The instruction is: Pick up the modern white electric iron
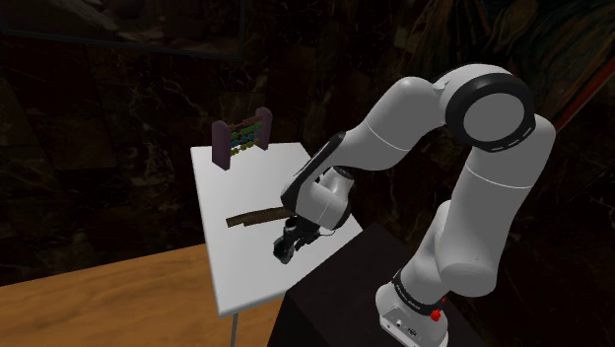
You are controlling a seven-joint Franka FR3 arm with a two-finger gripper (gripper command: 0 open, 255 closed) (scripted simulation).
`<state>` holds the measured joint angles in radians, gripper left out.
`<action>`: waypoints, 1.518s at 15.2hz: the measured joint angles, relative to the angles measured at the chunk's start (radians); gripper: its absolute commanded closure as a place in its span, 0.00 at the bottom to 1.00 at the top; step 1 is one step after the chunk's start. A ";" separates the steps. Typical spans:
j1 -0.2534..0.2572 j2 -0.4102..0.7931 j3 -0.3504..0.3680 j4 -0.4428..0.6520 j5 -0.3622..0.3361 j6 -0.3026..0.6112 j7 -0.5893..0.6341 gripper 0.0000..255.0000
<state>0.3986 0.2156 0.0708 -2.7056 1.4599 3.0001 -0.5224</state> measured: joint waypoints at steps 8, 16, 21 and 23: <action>0.000 0.001 0.001 0.001 0.004 0.001 -0.004 1.00; 0.028 -0.153 -0.055 -0.094 -0.333 -0.036 0.317 1.00; 0.019 -0.261 -0.077 -0.146 -0.565 -0.075 0.524 1.00; -0.002 -0.310 -0.076 -0.163 -0.672 -0.102 0.614 1.00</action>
<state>0.3970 -0.0947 -0.0057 -2.8683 0.7876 2.8976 0.0919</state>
